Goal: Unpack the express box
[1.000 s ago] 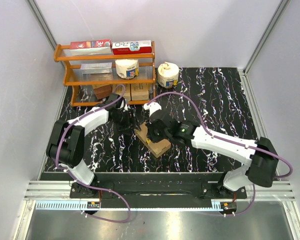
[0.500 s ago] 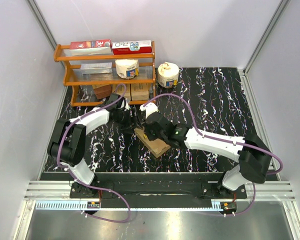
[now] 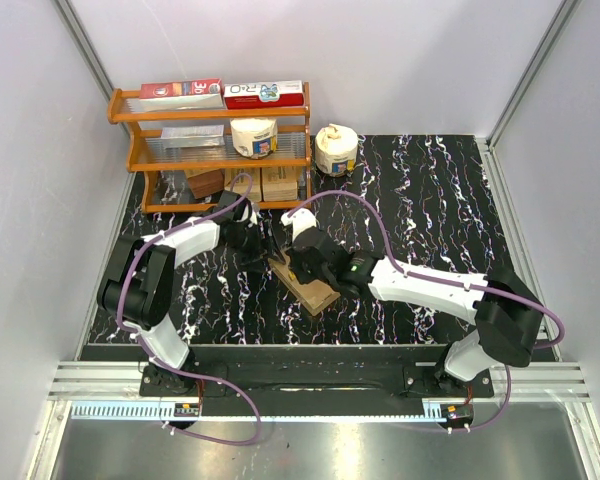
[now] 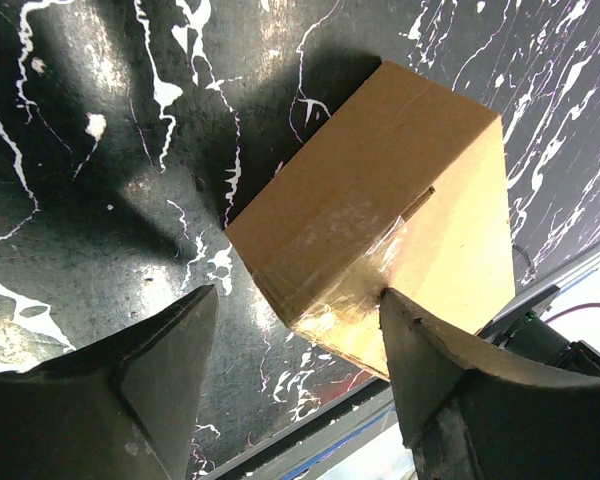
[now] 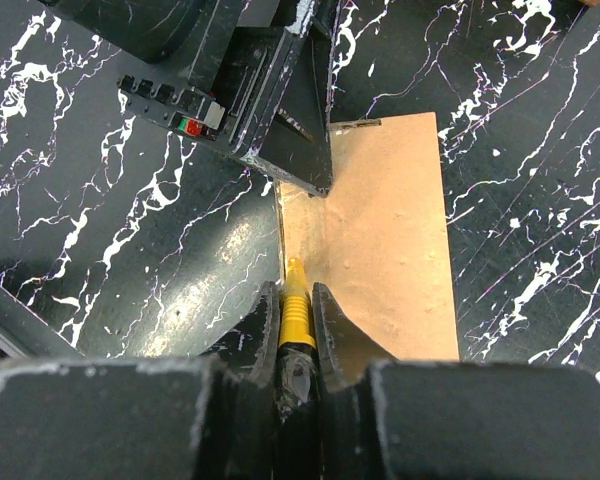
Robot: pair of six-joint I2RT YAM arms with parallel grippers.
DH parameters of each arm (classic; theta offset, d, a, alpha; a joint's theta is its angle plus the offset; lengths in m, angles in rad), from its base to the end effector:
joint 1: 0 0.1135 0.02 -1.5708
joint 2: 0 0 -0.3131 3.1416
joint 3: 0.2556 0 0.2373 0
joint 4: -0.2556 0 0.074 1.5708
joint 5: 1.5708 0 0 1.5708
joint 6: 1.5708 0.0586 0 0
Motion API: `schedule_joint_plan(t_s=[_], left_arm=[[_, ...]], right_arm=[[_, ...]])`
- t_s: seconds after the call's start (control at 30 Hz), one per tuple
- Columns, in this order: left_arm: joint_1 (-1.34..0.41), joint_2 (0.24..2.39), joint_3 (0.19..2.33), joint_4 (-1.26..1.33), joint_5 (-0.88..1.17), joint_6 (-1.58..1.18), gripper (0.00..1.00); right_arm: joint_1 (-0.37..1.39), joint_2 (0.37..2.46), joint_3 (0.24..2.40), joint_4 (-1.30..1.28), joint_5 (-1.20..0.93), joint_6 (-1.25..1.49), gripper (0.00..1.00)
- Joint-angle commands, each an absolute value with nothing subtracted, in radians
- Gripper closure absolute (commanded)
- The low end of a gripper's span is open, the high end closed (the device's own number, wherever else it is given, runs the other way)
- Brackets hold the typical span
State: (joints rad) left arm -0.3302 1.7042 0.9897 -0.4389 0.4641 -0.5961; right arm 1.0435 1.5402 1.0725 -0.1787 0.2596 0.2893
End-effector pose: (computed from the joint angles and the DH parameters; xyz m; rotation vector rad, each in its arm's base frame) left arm 0.2995 -0.1304 0.2032 -0.2362 2.8416 -0.8715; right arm 0.1875 0.2920 0.2978 -0.6849 2.1224 0.4570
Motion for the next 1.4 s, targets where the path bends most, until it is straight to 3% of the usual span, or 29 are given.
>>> schedule_joint_plan(t_s=[0.0,1.37], left_arm=[[-0.333,1.718,0.977,-0.414,0.457,-0.601,0.31],[-0.333,1.747,0.968,-0.426,0.414,-0.611,0.34]], right_arm=[[1.043,1.522,1.049,-0.169,0.222,0.313,1.00],[1.045,1.442,1.017,-0.239,0.212,0.342,1.00]])
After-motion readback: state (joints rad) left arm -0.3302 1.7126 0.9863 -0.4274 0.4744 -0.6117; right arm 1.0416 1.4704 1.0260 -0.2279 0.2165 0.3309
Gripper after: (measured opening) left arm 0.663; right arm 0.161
